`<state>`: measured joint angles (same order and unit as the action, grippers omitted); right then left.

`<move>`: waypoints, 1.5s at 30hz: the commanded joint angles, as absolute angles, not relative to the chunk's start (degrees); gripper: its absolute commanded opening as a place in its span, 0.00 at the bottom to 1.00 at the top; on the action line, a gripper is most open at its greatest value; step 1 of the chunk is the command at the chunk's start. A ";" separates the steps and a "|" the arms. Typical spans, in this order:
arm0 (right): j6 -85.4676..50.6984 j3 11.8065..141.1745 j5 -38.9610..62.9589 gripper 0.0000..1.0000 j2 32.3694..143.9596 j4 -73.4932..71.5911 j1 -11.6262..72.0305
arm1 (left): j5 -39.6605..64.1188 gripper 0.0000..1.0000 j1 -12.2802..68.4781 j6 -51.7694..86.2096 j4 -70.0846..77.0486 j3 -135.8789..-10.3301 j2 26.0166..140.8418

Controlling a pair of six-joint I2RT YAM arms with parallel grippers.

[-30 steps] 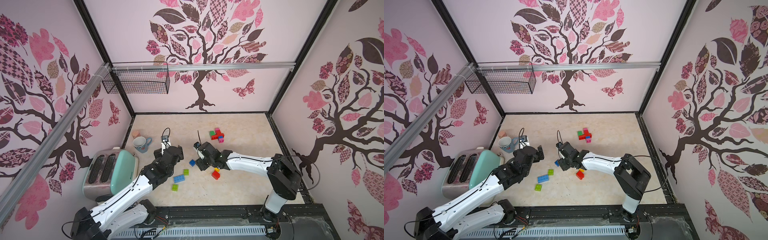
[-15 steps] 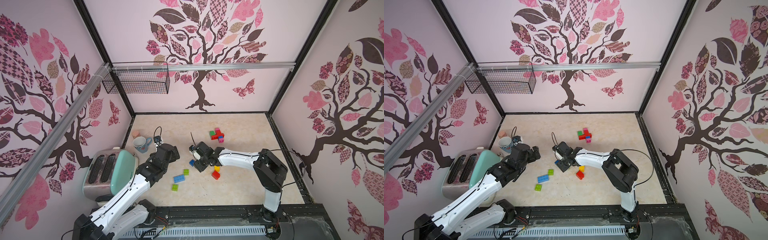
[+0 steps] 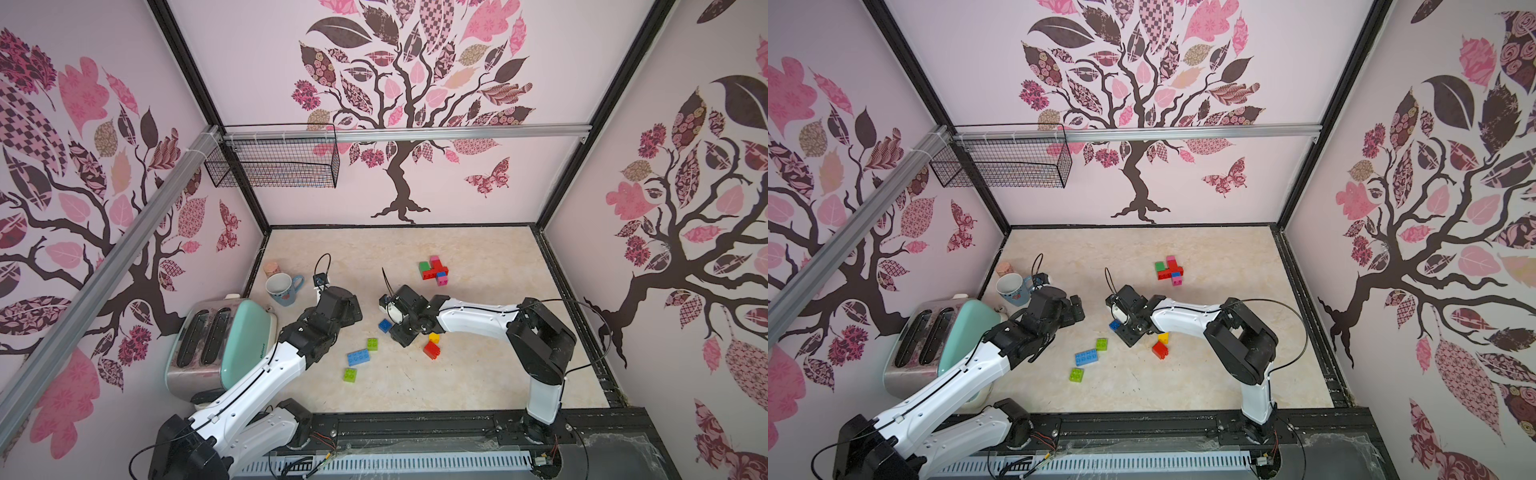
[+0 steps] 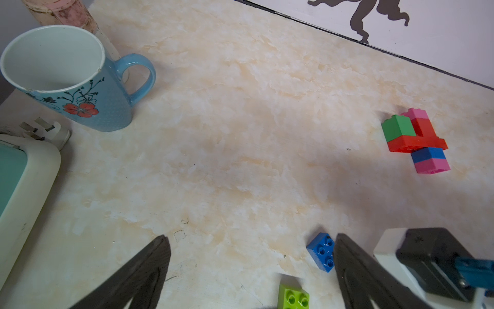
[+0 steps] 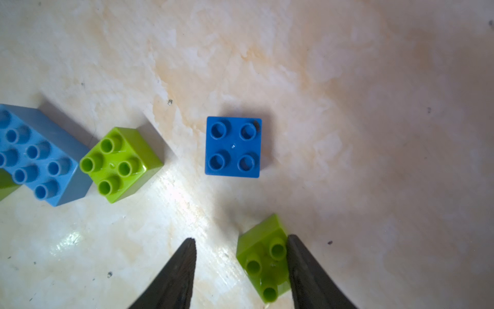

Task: Assemble the number 4 with lego
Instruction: Pick up the lego brick from the center of the board.

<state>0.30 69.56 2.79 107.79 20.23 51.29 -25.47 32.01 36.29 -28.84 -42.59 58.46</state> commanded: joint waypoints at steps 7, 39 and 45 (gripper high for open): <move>3.23 67.82 1.57 0.61 105.61 25.78 51.36 | -24.80 0.98 31.73 36.49 -28.97 -43.59 59.75; 8.44 67.09 -0.26 0.47 106.20 26.53 50.62 | -24.36 0.98 31.73 35.86 -29.08 -44.23 62.71; 8.70 67.50 -0.46 0.43 106.96 26.37 50.63 | -24.35 0.98 31.71 36.26 -29.09 -44.12 62.75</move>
<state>8.54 67.11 -0.67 105.03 25.43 50.78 -24.49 32.01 36.10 -28.88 -42.63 62.65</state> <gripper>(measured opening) 0.438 0.977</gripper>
